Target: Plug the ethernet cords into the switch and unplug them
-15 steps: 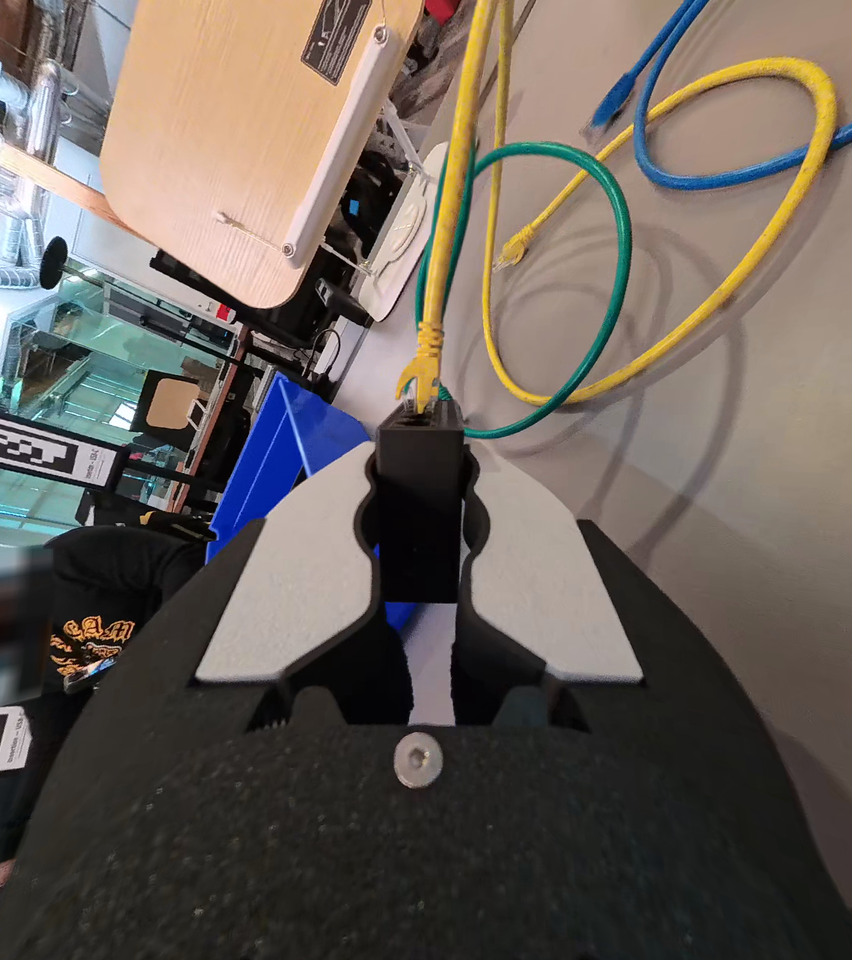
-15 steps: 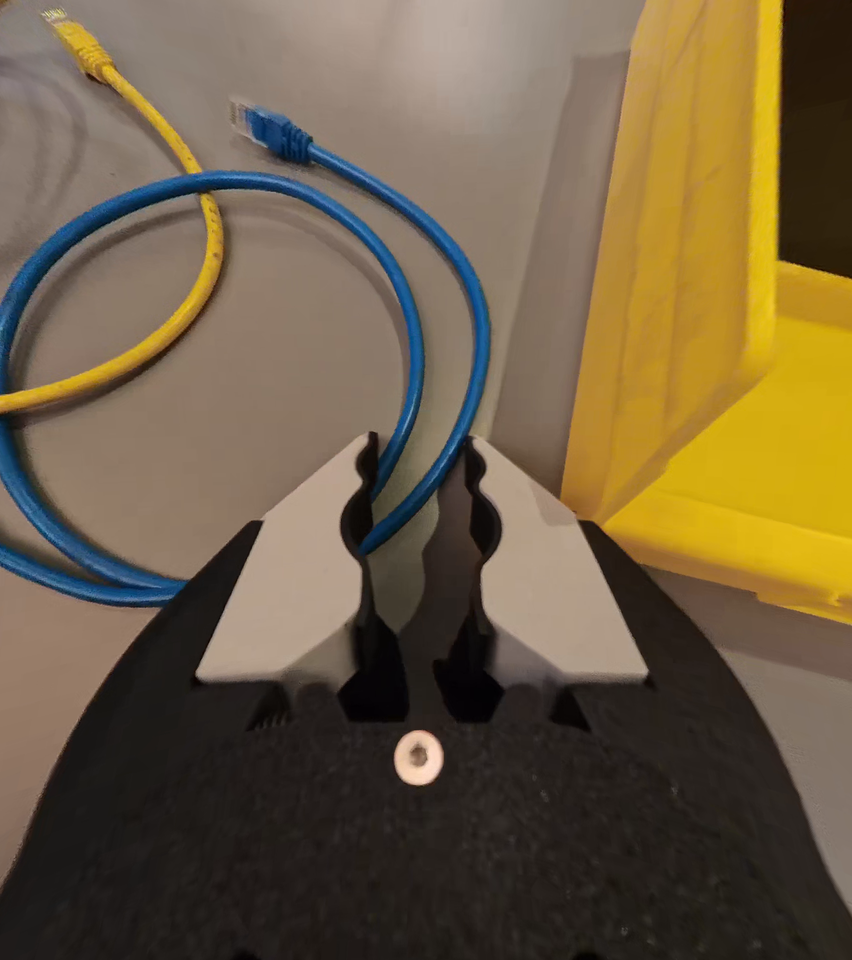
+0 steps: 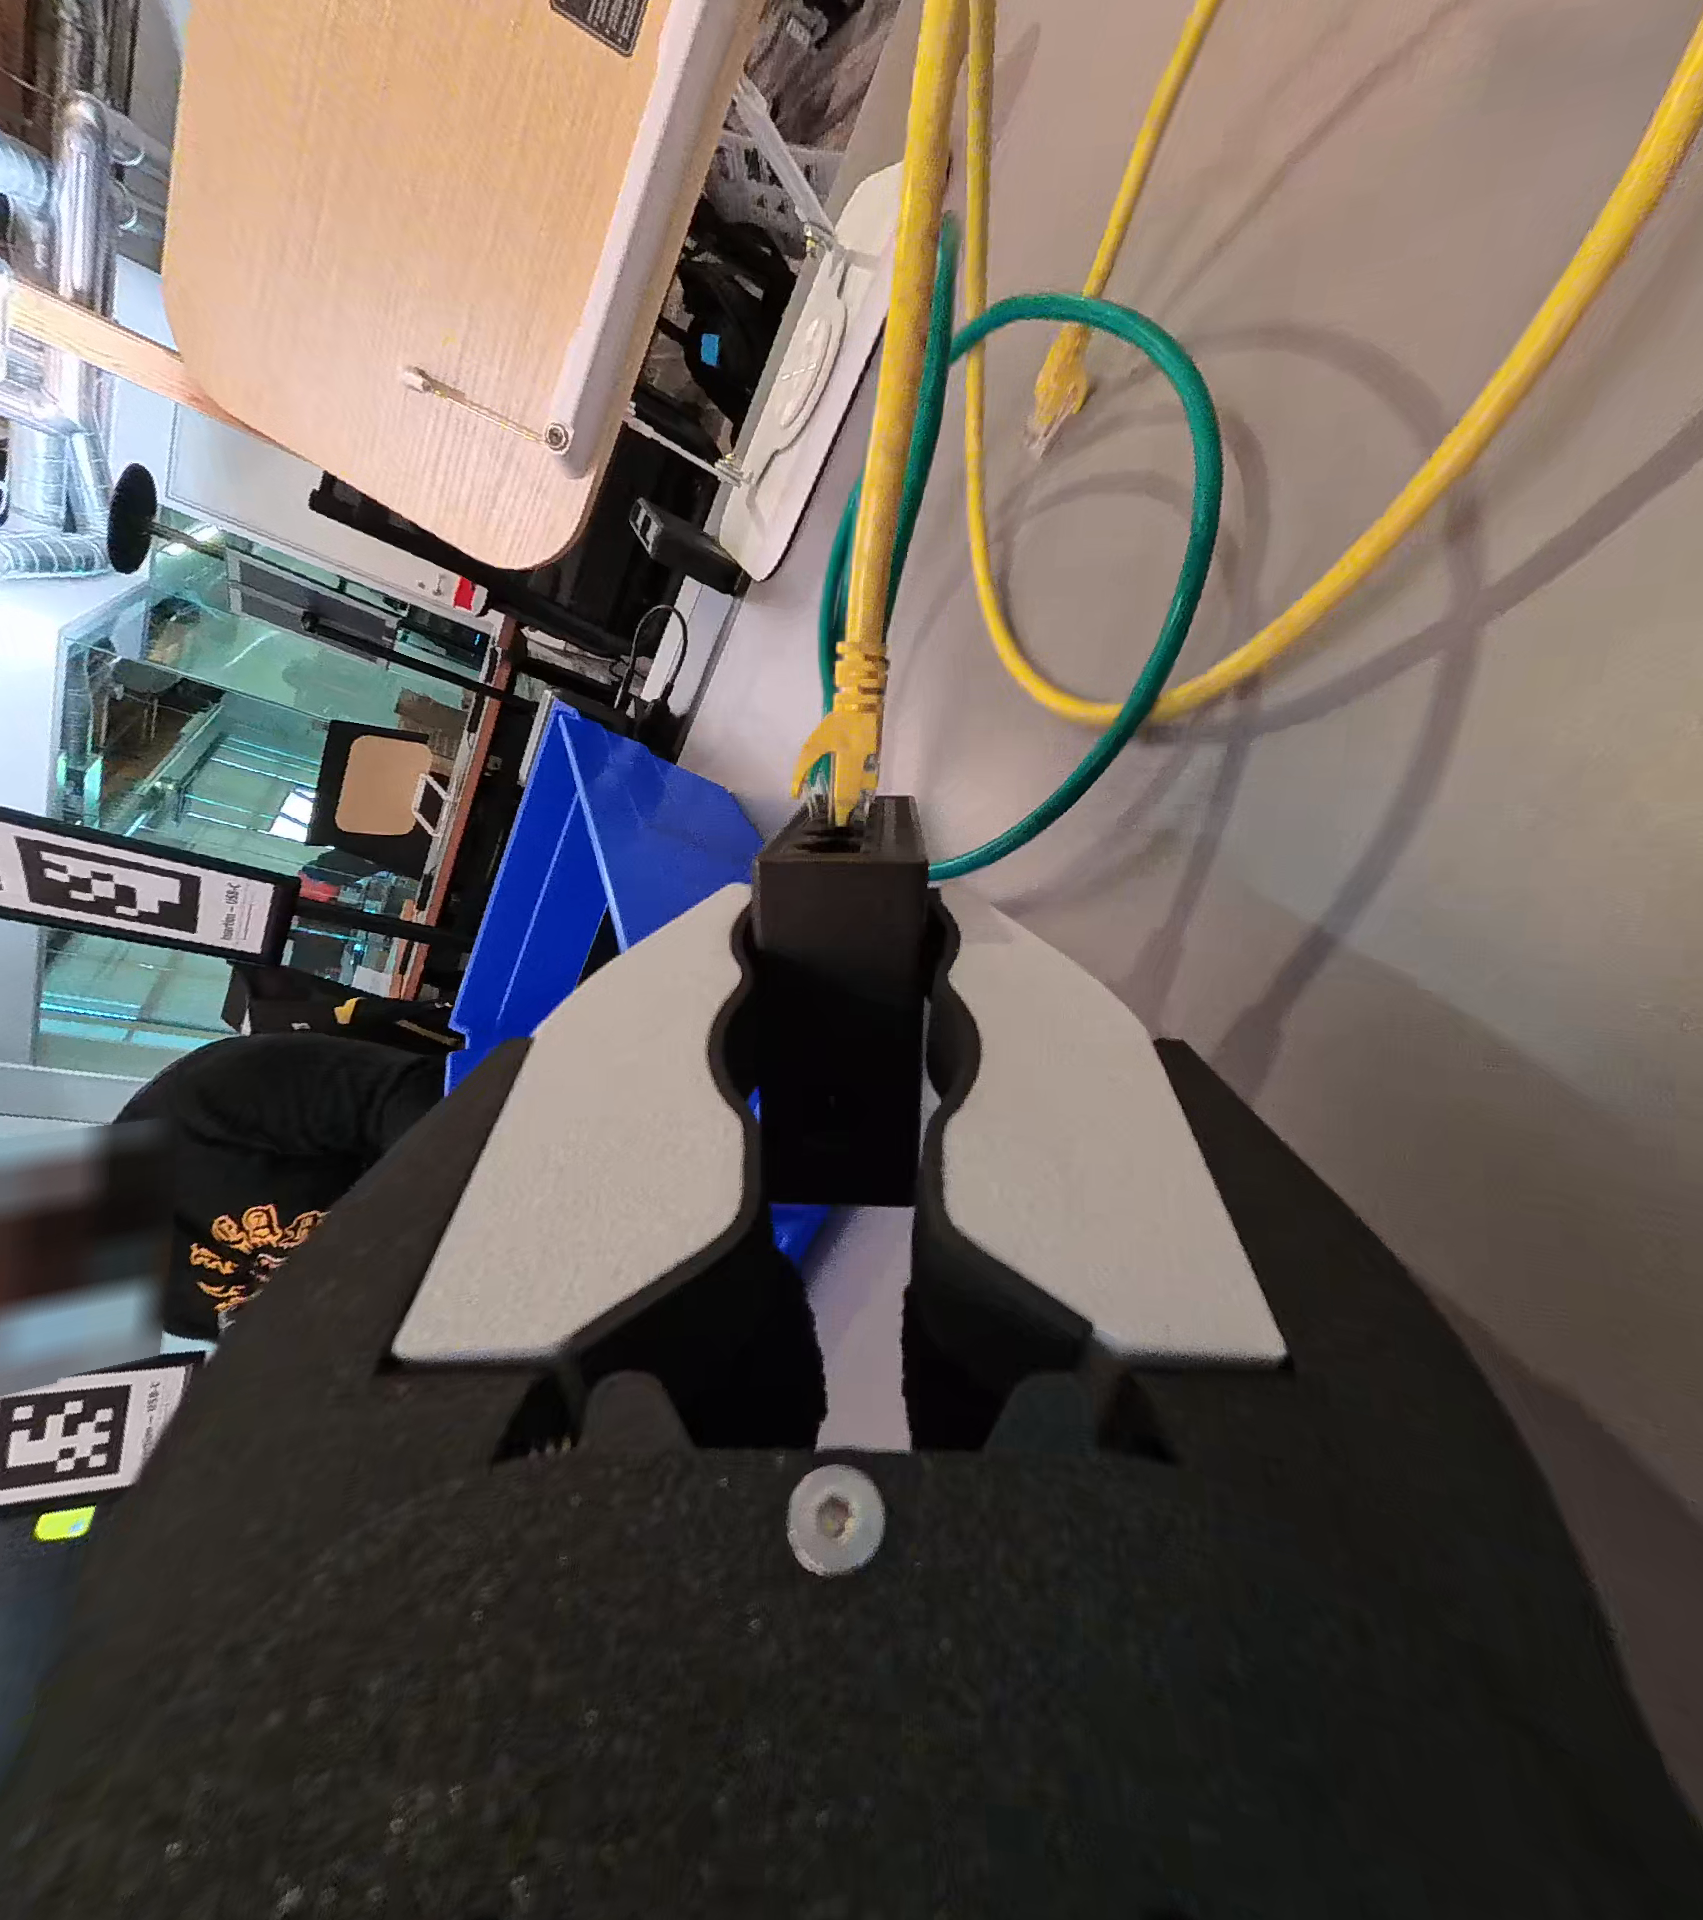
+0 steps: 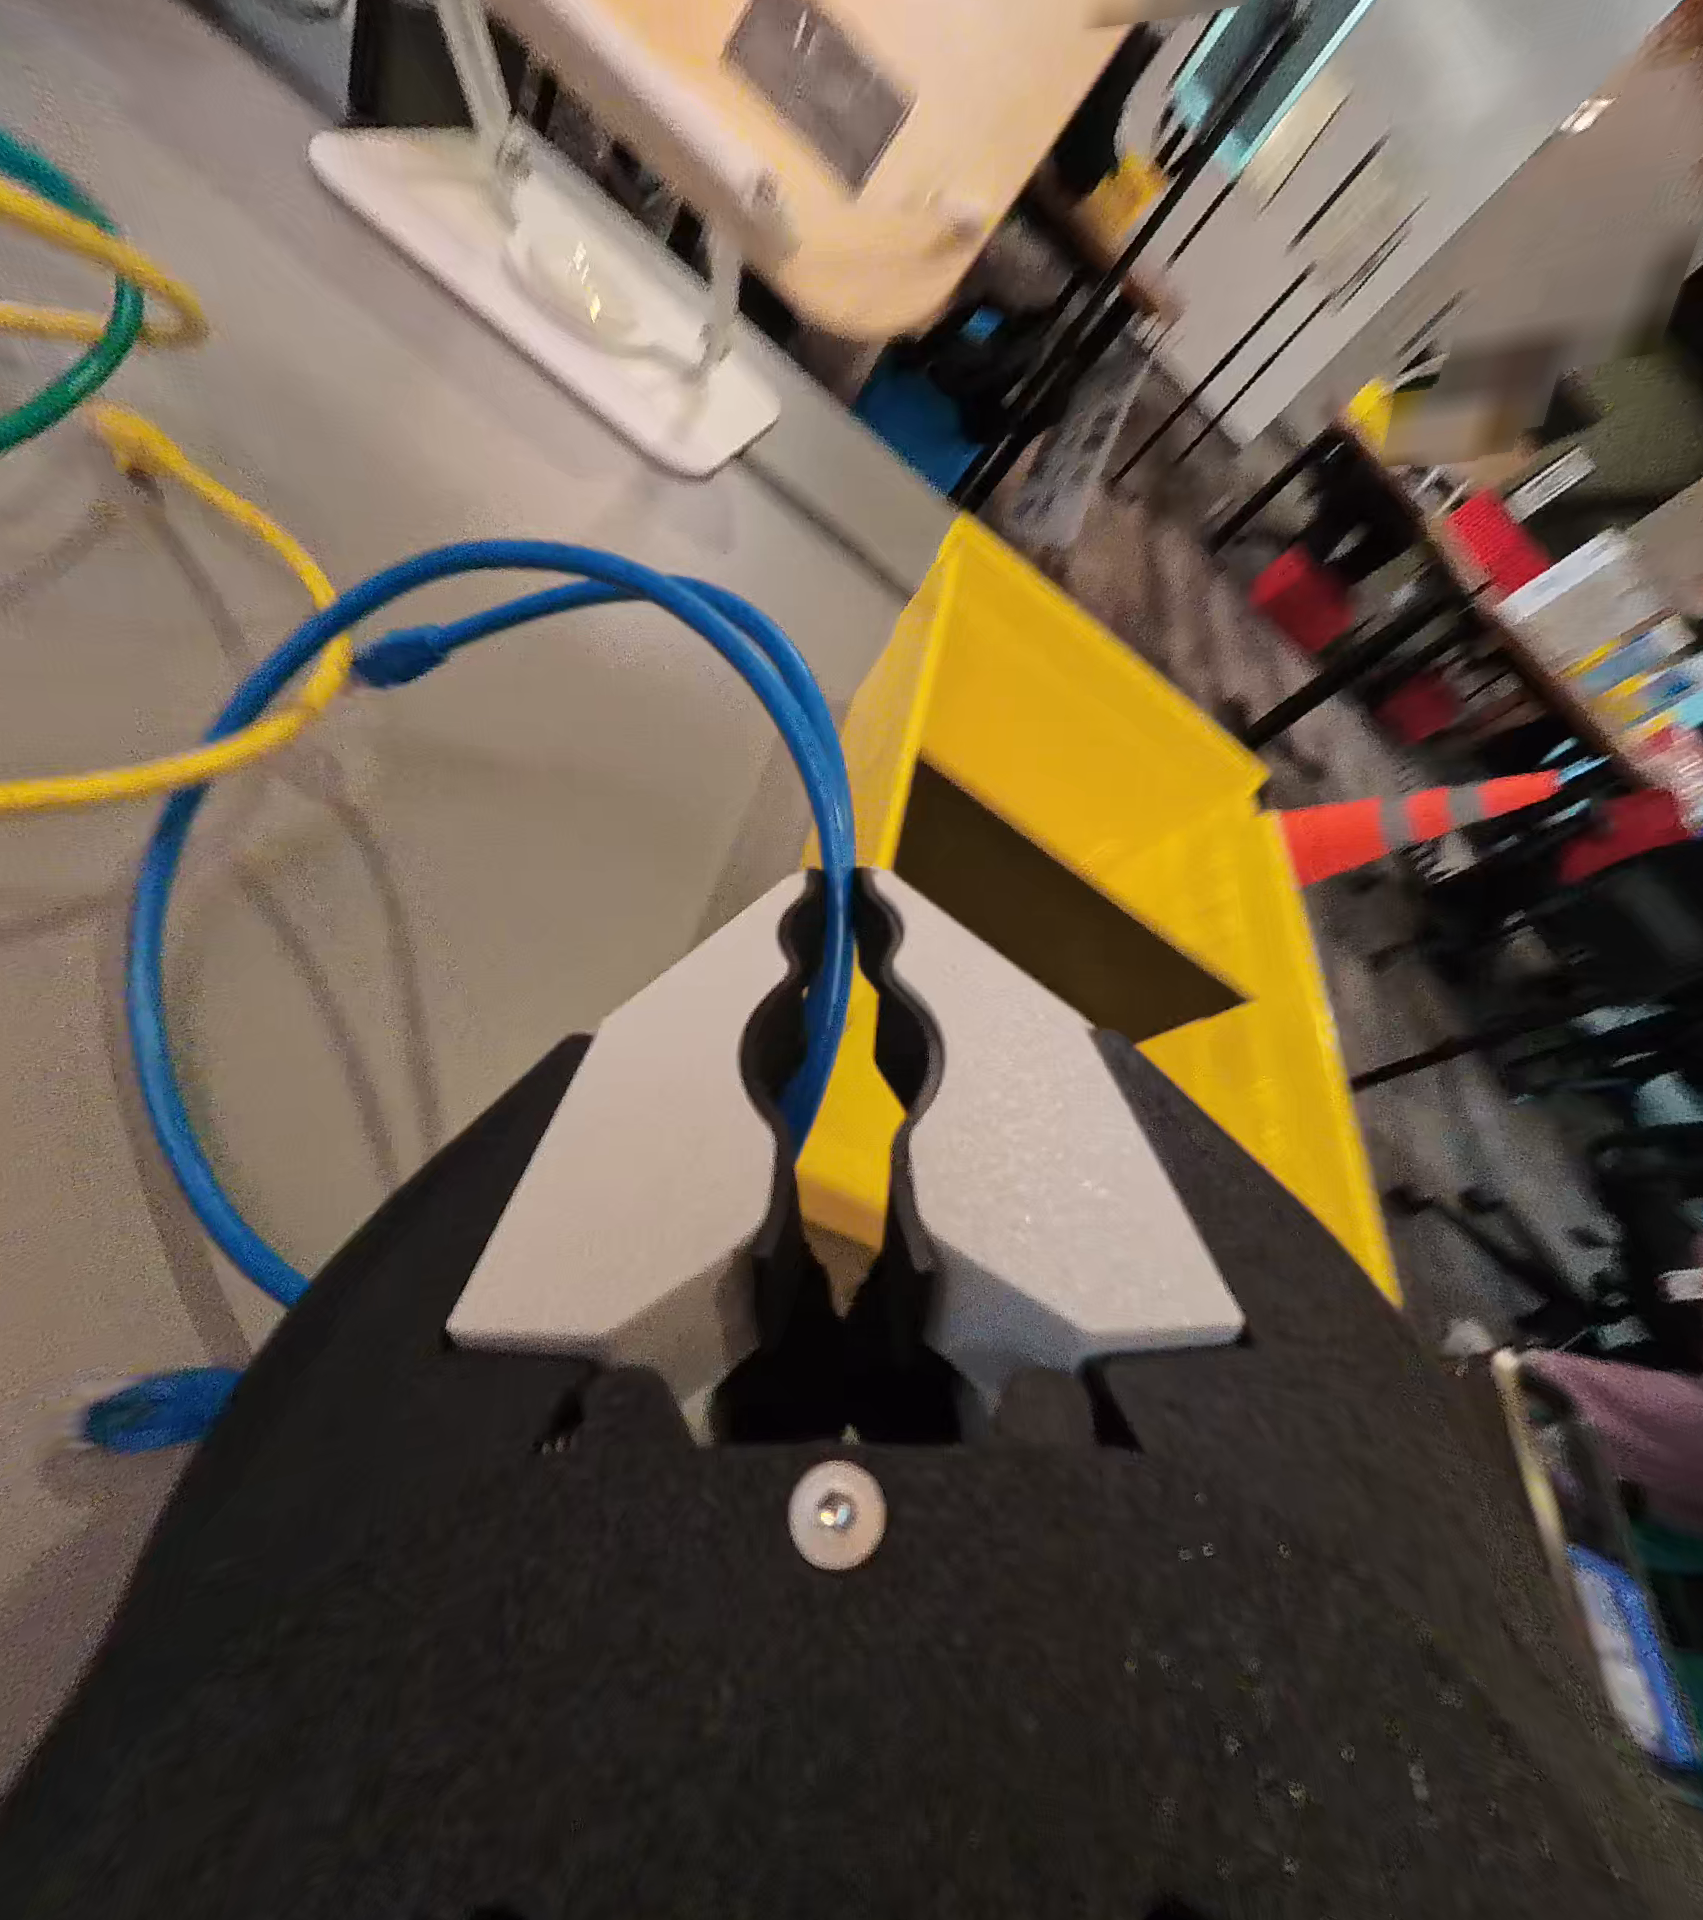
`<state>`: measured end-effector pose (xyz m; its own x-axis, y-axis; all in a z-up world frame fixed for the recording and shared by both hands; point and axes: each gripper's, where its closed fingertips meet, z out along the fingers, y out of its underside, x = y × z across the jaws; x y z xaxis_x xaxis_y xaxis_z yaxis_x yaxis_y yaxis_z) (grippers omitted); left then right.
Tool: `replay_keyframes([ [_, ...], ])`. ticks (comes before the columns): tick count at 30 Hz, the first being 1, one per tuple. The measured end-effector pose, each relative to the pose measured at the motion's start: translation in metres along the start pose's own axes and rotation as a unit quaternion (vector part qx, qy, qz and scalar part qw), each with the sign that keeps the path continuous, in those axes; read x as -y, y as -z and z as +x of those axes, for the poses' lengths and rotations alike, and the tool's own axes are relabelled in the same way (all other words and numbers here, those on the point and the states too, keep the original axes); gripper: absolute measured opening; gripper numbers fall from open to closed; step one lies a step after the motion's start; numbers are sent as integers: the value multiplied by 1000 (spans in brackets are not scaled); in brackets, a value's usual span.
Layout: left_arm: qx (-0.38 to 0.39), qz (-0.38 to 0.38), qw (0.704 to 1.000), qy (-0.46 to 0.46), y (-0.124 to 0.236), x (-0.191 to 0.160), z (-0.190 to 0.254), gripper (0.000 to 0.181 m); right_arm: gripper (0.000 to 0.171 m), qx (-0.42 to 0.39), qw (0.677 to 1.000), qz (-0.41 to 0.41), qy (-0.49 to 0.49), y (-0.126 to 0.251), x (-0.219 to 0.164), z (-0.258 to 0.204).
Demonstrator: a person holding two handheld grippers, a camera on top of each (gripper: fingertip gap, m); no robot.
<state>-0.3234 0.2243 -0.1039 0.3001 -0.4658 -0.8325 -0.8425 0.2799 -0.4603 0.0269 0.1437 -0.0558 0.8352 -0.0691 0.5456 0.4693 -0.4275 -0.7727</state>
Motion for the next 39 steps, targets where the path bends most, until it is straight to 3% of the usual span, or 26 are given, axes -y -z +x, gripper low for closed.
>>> replay_keyframes([
  [6,3,0,1000,3,1,-1,-4,27,5,-70,991,115,-15,53,63,57],
  [11,-25,2,999,19,-2,-5,3,27,5,-49,985,146,-75,78,93,88],
  [14,-53,22,998,19,-2,4,16,27,5,4,990,119,-78,58,84,56],
  [21,-83,15,996,11,-2,5,28,27,5,65,996,-55,6,-24,-8,-40],
  [26,-76,15,997,-11,-3,4,29,27,5,122,973,-195,5,-41,-68,-75],
  [28,-76,18,997,-12,-3,5,29,27,5,119,970,-214,10,-45,-82,-85],
  [32,-76,12,997,-10,-3,2,29,27,19,96,986,-136,-15,-37,-57,-73],
  [34,-77,11,997,0,-4,2,27,27,25,160,982,-77,-69,-25,-29,-83],
  [37,-84,13,996,15,-5,2,28,27,30,339,926,-62,-154,-7,-13,-133],
  [39,-83,14,996,12,-5,2,28,27,32,381,903,-88,-178,-15,-21,-154],
])
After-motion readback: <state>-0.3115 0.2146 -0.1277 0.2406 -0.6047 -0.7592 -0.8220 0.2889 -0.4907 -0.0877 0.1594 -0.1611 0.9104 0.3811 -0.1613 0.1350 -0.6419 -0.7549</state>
